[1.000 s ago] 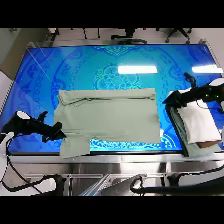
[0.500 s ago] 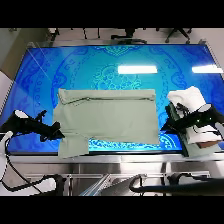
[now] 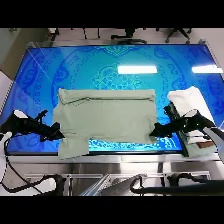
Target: Fold the shirts.
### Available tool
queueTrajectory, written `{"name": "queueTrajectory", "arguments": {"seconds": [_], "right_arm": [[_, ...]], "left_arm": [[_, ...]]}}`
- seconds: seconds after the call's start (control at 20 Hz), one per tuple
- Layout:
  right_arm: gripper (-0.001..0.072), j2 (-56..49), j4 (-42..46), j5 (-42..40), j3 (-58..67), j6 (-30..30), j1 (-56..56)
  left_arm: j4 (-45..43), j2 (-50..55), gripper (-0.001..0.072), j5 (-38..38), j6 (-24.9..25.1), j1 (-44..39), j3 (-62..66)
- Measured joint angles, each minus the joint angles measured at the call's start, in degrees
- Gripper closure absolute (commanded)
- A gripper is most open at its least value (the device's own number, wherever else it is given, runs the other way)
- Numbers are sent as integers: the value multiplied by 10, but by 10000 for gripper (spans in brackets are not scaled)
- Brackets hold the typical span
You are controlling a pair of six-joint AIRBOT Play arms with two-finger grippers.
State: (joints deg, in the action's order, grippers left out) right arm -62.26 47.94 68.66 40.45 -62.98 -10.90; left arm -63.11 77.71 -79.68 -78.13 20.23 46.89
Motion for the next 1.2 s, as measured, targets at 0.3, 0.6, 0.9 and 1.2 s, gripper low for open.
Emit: {"name": "queueTrajectory", "arguments": {"seconds": [0.3, 0.6, 0.9, 1.2], "right_arm": [[697, 80, 42, 53, 10, -21, -82], [696, 86, -23, 36, 30, 28, -115], [697, 2, -136, -18, 149, 103, -83], [695, -149, -161, -83, 307, 119, -39]], "left_arm": [[-54, -74, 691, -55, -18, 0, -5], [-40, -70, 692, -56, -28, -22, 36], [55, 31, 691, -43, -31, -64, 228], [82, 173, 692, -18, -48, -80, 396]]}}
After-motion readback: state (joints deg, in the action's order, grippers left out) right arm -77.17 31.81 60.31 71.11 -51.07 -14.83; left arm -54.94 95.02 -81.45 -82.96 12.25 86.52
